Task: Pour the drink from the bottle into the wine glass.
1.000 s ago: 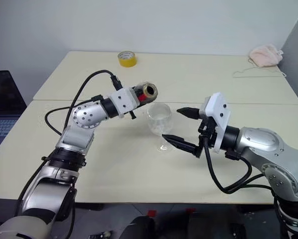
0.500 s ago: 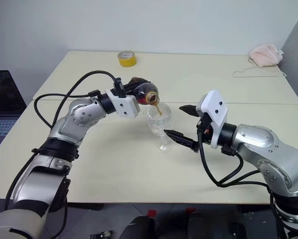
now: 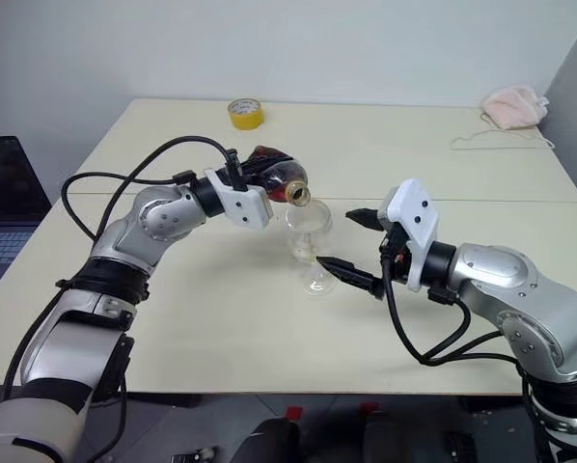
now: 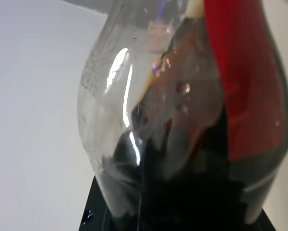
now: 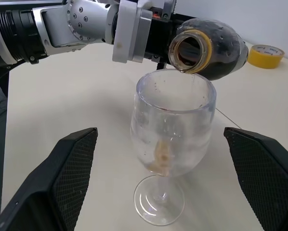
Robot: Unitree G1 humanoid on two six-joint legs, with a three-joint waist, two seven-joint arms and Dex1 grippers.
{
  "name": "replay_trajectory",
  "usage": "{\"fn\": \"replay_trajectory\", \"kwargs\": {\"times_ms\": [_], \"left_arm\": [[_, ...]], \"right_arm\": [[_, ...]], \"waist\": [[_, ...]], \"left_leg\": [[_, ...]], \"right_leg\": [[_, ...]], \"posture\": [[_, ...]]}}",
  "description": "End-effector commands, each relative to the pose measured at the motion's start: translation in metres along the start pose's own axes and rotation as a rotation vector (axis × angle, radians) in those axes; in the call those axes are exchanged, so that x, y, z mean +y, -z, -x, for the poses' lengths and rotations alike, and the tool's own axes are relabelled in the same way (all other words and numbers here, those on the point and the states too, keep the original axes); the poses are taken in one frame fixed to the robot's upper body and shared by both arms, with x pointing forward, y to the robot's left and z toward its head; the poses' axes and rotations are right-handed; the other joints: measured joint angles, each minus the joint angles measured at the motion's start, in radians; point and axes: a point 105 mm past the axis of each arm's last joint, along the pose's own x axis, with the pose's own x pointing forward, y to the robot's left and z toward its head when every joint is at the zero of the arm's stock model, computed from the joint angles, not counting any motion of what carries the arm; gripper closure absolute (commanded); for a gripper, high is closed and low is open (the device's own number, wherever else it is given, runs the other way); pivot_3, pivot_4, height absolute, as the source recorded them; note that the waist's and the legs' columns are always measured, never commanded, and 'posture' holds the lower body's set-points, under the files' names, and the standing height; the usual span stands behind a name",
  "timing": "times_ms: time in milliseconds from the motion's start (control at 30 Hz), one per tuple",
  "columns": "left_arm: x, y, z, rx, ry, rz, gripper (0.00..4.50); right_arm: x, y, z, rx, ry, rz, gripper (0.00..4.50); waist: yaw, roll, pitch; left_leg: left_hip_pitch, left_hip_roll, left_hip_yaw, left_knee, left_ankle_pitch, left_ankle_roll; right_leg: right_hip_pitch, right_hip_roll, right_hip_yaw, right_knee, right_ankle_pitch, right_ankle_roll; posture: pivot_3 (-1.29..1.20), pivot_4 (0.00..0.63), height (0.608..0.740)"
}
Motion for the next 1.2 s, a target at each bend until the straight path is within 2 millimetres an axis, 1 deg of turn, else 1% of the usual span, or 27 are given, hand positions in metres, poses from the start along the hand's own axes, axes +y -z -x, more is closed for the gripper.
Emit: {"fn": "replay_trajectory", "kwargs": {"times_ms": [33, 333, 633, 767, 967, 1200], "left_arm": [[0.023, -0.006, 0.000, -0.031, -0.060, -0.068, 3.52], [0.030, -0.005, -0.001, -0.032, -0.069, -0.132, 3.53], [0.036, -0.010, -0.001, -0.055, -0.086, -0.202, 3.53], [0.039, -0.008, 0.000, -0.046, -0.095, -0.215, 3.55], [0.039, -0.006, 0.000, -0.043, -0.089, -0.235, 3.55], [0.043, -0.007, 0.000, -0.052, -0.092, -0.277, 3.59]], "right_arm": [[0.007, -0.008, 0.001, -0.026, -0.018, 0.033, 0.00], [0.008, -0.009, 0.001, -0.021, -0.024, 0.032, 0.00], [0.009, -0.009, 0.001, -0.020, -0.029, 0.031, 0.00], [0.009, -0.008, 0.000, -0.017, -0.031, 0.032, 0.00], [0.009, -0.008, 0.000, -0.014, -0.035, 0.034, 0.00], [0.009, -0.009, 0.000, -0.012, -0.037, 0.033, 0.00]], "waist": [[0.000, 0.000, 0.000], [-0.001, 0.000, 0.000], [-0.001, 0.000, 0.000], [-0.001, 0.000, 0.000], [-0.001, 0.000, 0.000], [-0.001, 0.000, 0.000]], "left_leg": [[0.000, 0.000, 0.000, 0.000, 0.000, 0.000], [0.000, 0.000, 0.000, 0.000, 0.000, 0.000], [0.000, 0.000, 0.000, 0.000, 0.000, 0.000], [0.000, -0.001, 0.000, 0.000, 0.000, 0.000], [0.000, -0.002, 0.000, 0.000, 0.000, 0.000], [0.000, -0.004, 0.000, 0.000, 0.000, 0.000]], "right_leg": [[0.000, 0.000, 0.000, 0.000, 0.000, 0.000], [0.000, 0.000, 0.000, 0.000, 0.000, 0.000], [-0.001, 0.000, 0.000, 0.001, 0.000, 0.000], [-0.001, 0.000, 0.000, 0.001, 0.000, 0.000], [-0.001, 0.000, 0.000, 0.002, 0.000, 0.000], [-0.001, 0.000, 0.000, 0.002, 0.000, 0.000]], "posture": [[0.00, 0.150, 0.740], [0.00, 0.150, 0.740], [0.00, 0.150, 0.740], [0.00, 0.150, 0.740], [0.00, 0.150, 0.740], [0.00, 0.150, 0.740]]}}
